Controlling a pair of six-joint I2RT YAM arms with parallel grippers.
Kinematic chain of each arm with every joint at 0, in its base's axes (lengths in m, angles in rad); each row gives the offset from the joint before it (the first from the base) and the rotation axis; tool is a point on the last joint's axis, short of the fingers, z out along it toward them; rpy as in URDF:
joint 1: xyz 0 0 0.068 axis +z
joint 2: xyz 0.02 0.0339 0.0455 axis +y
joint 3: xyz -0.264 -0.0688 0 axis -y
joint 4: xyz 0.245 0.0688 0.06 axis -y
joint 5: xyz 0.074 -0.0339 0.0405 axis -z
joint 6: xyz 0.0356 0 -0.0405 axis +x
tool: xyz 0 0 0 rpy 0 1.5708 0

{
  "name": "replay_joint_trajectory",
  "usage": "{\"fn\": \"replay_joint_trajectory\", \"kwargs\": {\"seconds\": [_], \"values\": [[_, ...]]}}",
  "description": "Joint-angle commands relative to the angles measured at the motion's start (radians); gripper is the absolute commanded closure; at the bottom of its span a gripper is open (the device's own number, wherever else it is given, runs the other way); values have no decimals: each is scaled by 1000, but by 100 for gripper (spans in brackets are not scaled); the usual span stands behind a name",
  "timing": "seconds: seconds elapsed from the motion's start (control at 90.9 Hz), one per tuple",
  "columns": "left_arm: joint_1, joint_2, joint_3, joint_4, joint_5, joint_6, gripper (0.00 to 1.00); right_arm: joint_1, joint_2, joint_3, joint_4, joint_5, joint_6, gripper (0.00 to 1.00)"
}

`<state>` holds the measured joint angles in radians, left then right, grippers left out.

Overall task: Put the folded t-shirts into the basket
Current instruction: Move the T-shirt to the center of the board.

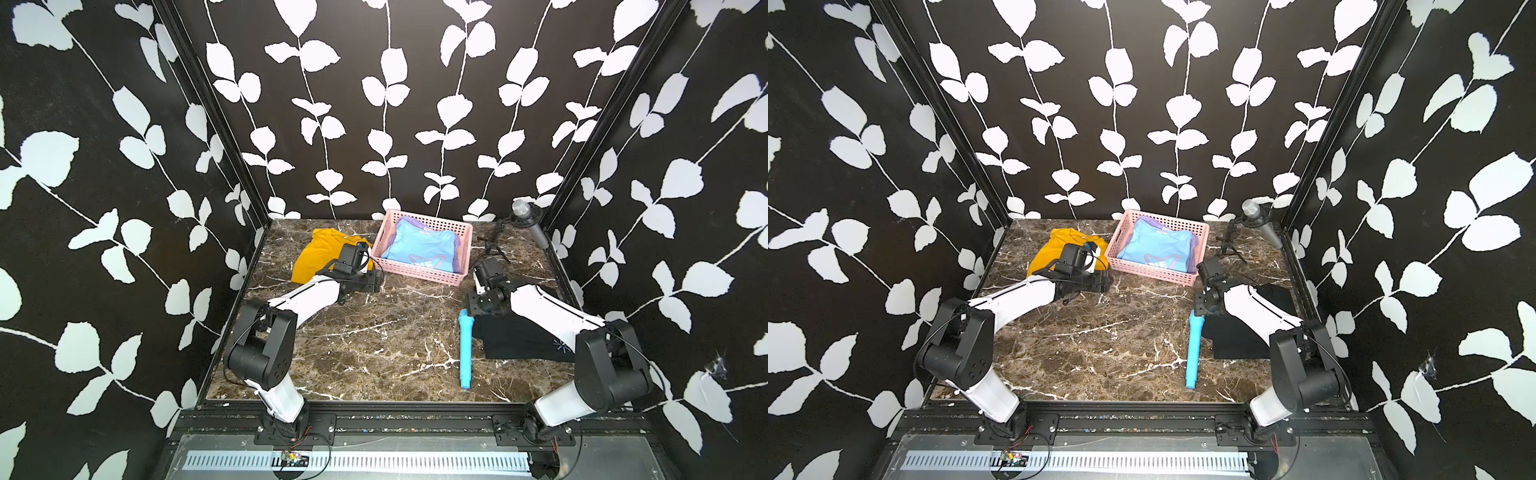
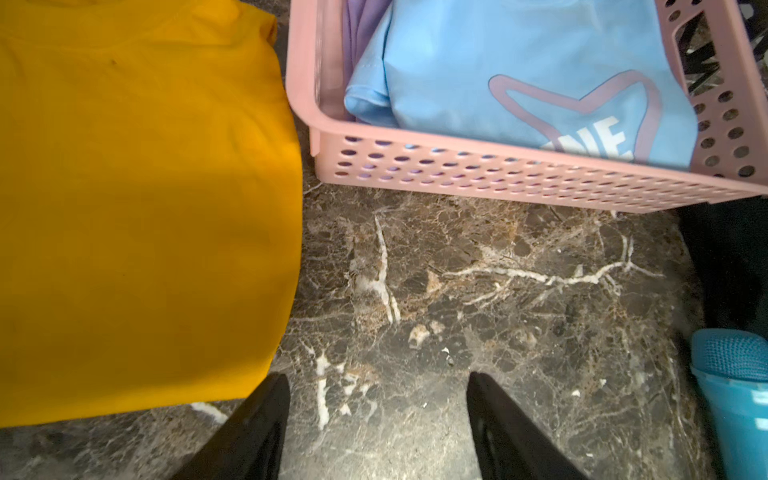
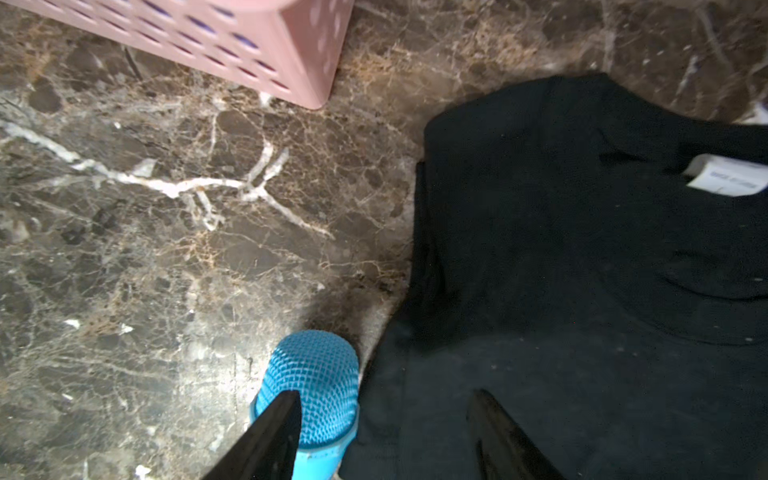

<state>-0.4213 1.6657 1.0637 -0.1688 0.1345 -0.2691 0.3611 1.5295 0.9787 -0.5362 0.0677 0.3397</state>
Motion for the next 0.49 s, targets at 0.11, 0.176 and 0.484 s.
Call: {"fn": "replay_joint_trajectory", "kwargs": {"seconds": [0.11,0.176,0.484], "values": [[-4,-3,-4,-17,-151,52,29,18,-26,-15,62,-86,26,35],[-3,36,42,-64,-217,90,29,30,-26,-8,66,-94,29,35],[4,283,267,-225,-358,177,38,41,-26,3,94,-145,44,35]]}}
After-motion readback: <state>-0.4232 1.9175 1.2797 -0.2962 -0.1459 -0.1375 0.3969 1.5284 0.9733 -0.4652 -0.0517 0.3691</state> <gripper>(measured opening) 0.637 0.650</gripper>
